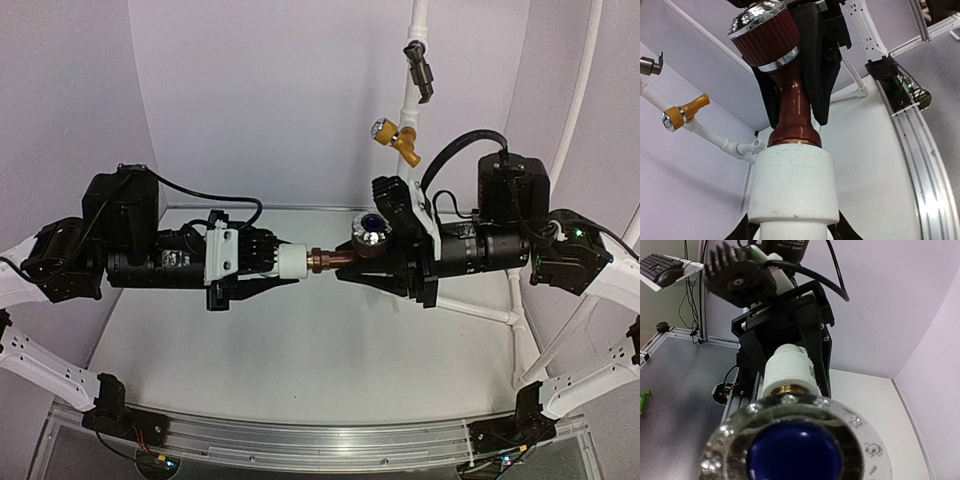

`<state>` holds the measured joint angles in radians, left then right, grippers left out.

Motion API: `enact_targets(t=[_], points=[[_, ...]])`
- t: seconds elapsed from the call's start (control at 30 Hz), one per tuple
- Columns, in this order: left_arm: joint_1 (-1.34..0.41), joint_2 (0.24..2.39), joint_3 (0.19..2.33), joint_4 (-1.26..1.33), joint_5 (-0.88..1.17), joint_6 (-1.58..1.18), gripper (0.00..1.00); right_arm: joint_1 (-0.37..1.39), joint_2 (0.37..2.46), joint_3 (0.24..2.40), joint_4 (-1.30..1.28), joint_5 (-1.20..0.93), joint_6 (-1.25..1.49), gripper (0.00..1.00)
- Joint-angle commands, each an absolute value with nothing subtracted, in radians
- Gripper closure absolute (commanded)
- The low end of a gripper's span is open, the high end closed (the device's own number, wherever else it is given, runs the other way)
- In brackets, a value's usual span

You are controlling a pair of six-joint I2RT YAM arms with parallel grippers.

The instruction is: Install the water faucets

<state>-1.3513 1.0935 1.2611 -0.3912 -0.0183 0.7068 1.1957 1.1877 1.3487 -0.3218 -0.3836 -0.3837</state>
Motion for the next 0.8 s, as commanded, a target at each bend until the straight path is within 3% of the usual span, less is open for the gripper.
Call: enact_targets(t=[0.0, 0.1, 0.23, 0.43, 0.53, 0.63, 0.77], points=[[-1.375, 1.081, 1.26, -0.372, -0.186, 0.818, 0.45, 1.192, 1.173, 1.397, -0.287, -0.297, -0.449, 1.0], [-1.373, 1.042, 1.25, -0.373, -0.18, 0.721, 0.22, 1.191, 1.152, 1.393, -0.285, -0.251, -0.58, 1.0], [-1.373, 0.975, 1.214, -0.372, -0.193, 0.568, 0.03, 1.191, 1.104, 1.359, -0.258, -0.196, -0.76, 1.0], [-1.372, 0.935, 1.233, -0.407, -0.245, 0.202, 0.0, 1.191, 1.032, 1.278, -0.134, -0.148, -0.953, 1.0], [-1.37, 0.959, 1.261, -0.431, -0.171, 0.055, 0.0, 1.191, 1.009, 1.233, -0.081, -0.15, -1.09, 1.0], [-1.326, 1.037, 1.341, -0.512, 0.023, -0.082, 0.0, 1.191, 0.995, 1.196, -0.049, -0.157, -1.219, 1.0], [-1.141, 1.098, 1.358, -0.458, 0.449, -0.277, 0.0, 1.192, 0.976, 1.148, -0.023, -0.192, -1.405, 1.0]])
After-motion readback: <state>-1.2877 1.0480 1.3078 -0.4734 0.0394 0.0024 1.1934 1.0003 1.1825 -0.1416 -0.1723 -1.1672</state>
